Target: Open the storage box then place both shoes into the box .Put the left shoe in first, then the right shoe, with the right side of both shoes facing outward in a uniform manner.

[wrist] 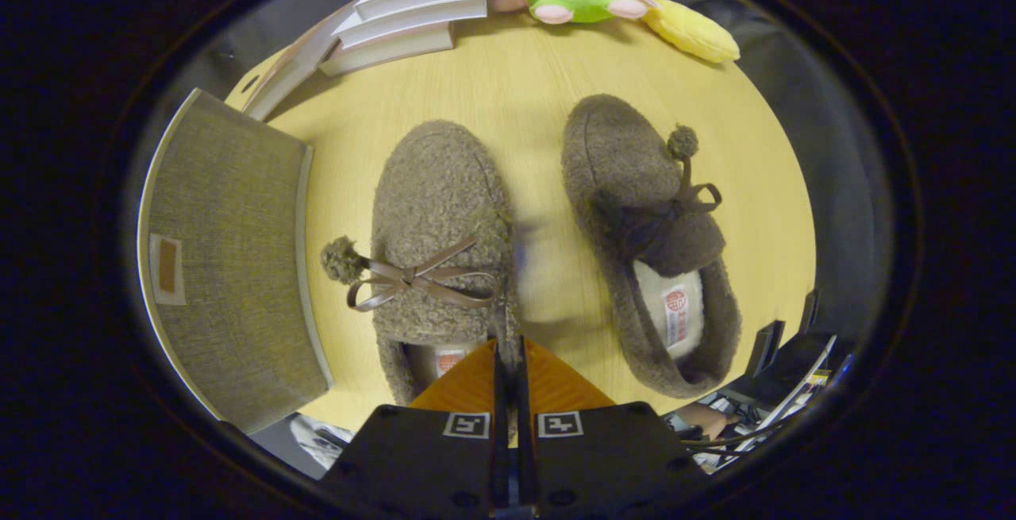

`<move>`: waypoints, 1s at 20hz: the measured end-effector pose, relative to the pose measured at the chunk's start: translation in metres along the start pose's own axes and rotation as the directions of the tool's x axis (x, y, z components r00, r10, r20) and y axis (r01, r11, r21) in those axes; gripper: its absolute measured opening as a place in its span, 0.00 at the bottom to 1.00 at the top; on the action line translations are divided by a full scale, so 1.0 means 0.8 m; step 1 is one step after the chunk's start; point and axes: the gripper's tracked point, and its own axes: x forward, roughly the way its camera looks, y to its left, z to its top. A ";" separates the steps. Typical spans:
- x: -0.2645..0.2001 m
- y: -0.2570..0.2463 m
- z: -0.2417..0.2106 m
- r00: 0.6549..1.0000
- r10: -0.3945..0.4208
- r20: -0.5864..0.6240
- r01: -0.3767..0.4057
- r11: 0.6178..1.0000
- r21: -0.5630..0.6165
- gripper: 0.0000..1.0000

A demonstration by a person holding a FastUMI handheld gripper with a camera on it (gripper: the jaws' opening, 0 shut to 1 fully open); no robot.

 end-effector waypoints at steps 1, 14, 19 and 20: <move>0.000 0.000 0.000 1.000 -0.005 -0.008 0.005 1.000 -0.001 0.08; -0.031 0.024 -0.007 0.997 -0.063 0.039 0.058 0.991 0.117 0.08; -0.081 0.039 -0.004 0.989 -0.126 0.071 0.119 0.987 0.104 0.08; -0.092 0.043 -0.004 0.988 -0.133 0.079 0.124 0.986 0.109 0.08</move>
